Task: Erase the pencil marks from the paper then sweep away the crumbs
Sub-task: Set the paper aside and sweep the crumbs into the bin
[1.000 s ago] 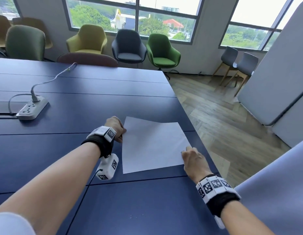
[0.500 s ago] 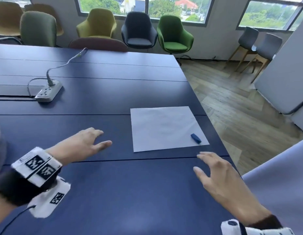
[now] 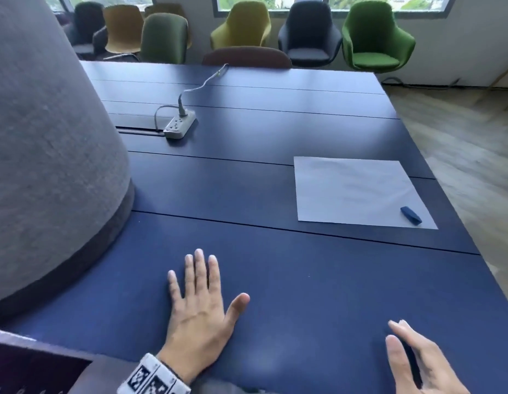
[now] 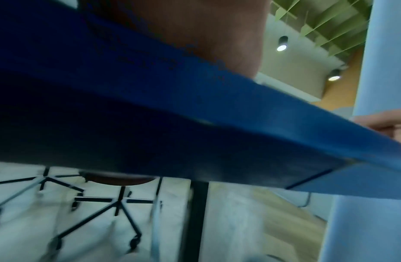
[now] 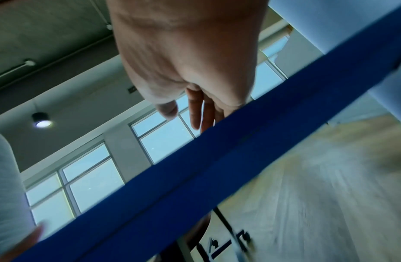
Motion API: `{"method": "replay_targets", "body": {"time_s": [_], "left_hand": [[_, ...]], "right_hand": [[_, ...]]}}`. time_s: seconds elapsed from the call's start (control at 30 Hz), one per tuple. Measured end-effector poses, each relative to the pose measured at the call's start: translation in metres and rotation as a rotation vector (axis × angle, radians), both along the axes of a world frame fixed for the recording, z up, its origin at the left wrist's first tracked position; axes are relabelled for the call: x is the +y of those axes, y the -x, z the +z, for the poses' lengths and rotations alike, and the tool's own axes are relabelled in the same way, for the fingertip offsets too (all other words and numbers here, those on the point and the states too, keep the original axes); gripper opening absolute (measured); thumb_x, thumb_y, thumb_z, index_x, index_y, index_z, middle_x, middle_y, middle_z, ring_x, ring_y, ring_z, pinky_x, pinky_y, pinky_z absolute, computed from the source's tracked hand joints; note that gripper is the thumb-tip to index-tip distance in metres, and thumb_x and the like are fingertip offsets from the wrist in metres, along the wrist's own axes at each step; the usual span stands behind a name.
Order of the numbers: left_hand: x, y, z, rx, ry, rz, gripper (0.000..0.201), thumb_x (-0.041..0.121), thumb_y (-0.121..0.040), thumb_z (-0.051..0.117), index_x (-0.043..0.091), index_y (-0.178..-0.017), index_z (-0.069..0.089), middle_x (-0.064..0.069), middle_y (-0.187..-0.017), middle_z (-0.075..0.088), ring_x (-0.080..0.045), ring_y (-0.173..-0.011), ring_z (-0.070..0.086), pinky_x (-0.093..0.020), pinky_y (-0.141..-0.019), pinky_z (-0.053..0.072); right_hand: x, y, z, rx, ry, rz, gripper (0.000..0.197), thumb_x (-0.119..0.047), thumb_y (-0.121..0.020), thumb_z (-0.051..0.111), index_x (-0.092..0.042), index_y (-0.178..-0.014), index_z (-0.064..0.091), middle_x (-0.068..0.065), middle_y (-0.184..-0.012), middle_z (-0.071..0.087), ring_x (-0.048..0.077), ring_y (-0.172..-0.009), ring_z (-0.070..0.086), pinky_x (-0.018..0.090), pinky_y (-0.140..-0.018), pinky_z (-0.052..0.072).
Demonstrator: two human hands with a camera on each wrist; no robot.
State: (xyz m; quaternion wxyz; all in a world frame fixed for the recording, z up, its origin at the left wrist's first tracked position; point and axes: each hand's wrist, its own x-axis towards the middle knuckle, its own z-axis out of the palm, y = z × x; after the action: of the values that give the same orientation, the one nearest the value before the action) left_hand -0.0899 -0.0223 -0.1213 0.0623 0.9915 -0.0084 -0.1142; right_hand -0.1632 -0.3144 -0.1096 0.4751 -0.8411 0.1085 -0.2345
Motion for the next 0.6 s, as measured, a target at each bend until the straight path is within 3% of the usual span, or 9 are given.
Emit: {"method": "replay_targets", "body": {"time_s": [0.1,0.17,0.23,0.27,0.33,0.4,0.43,0.5,0.6], "left_hand": [[-0.053,-0.004,0.004,0.035,0.059,-0.141,0.089,0.068,-0.098,0.017,-0.005,-0.141,0.044,-0.026,-0.15,0.037,-0.032,-0.142,0.027,-0.057,-0.105,0.019],[-0.08,-0.001,0.013,0.039,0.13,-0.274,0.088,0.069,-0.098,0.018,-0.002,-0.148,0.034,-0.022,-0.157,0.025,-0.024,-0.148,0.013,-0.052,-0.11,0.013],[-0.099,-0.001,0.025,0.066,0.253,-0.442,0.087,0.068,-0.097,0.015,0.005,-0.155,0.001,-0.01,-0.163,-0.011,-0.011,-0.146,-0.023,-0.044,-0.117,-0.008],[-0.105,-0.003,0.034,0.184,0.354,-0.463,0.084,0.067,-0.097,0.013,0.01,-0.154,-0.012,-0.002,-0.16,-0.025,-0.005,-0.141,-0.034,-0.041,-0.118,-0.015],[-0.104,-0.009,0.057,0.375,0.464,-0.439,0.084,0.067,-0.094,0.011,0.016,-0.152,-0.02,0.006,-0.156,-0.032,-0.002,-0.137,-0.037,-0.034,-0.118,-0.018],[-0.083,-0.018,0.073,0.39,0.426,-0.382,0.091,0.07,-0.086,0.01,0.016,-0.152,-0.021,0.005,-0.156,-0.032,-0.004,-0.139,-0.034,-0.03,-0.118,-0.017],[-0.068,-0.026,0.079,0.365,0.356,-0.352,0.094,0.071,-0.083,0.009,0.016,-0.152,-0.021,0.004,-0.156,-0.032,-0.005,-0.14,-0.033,-0.03,-0.118,-0.016],[-0.033,-0.049,0.081,0.32,0.193,-0.266,0.098,0.074,-0.079,0.004,0.014,-0.152,-0.022,0.003,-0.156,-0.033,-0.008,-0.141,-0.032,-0.031,-0.118,-0.015],[0.01,-0.085,0.068,0.281,0.017,-0.082,0.104,0.076,-0.075,-0.001,0.008,-0.151,-0.022,-0.006,-0.157,-0.032,-0.017,-0.144,-0.029,-0.038,-0.12,-0.012]], "right_hand": [[0.002,-0.001,-0.004,-0.038,-0.025,0.01,0.049,-0.054,-0.08,0.048,-0.016,-0.1,0.07,0.004,-0.115,0.067,-0.013,-0.112,0.053,0.007,-0.097,0.037],[-0.005,-0.002,-0.005,-0.044,-0.051,0.036,0.051,-0.06,-0.082,0.046,-0.018,-0.099,0.07,0.006,-0.114,0.066,-0.017,-0.112,0.051,0.004,-0.097,0.037],[-0.011,-0.004,-0.004,-0.006,-0.115,0.012,0.048,-0.077,-0.077,0.041,-0.041,-0.096,0.067,0.004,-0.115,0.062,-0.025,-0.11,0.047,-0.003,-0.094,0.033],[-0.011,-0.004,-0.003,0.02,-0.161,-0.011,0.047,-0.084,-0.071,0.04,-0.051,-0.093,0.066,0.003,-0.115,0.06,-0.028,-0.108,0.045,-0.005,-0.093,0.032],[-0.011,-0.004,0.001,0.06,-0.231,-0.009,0.044,-0.09,-0.062,0.041,-0.063,-0.09,0.062,-0.007,-0.117,0.059,-0.03,-0.107,0.043,-0.007,-0.091,0.03],[-0.013,-0.003,0.001,0.023,-0.293,0.049,0.052,-0.086,-0.066,0.044,-0.049,-0.093,0.068,-0.029,-0.115,0.062,-0.025,-0.112,0.045,-0.006,-0.091,0.032],[-0.013,-0.002,0.0,-0.015,-0.322,0.058,0.052,-0.079,-0.072,0.047,-0.038,-0.097,0.068,-0.034,-0.115,0.061,-0.019,-0.114,0.049,-0.003,-0.092,0.035],[-0.005,0.002,-0.003,-0.102,-0.353,0.005,0.044,-0.052,-0.083,0.055,-0.014,-0.099,0.069,-0.025,-0.118,0.063,-0.005,-0.113,0.058,0.003,-0.093,0.04],[0.001,0.005,-0.005,-0.183,-0.35,-0.049,0.026,-0.021,-0.083,0.057,-0.003,-0.095,0.07,-0.01,-0.115,0.067,0.009,-0.109,0.064,0.01,-0.094,0.045]]}}
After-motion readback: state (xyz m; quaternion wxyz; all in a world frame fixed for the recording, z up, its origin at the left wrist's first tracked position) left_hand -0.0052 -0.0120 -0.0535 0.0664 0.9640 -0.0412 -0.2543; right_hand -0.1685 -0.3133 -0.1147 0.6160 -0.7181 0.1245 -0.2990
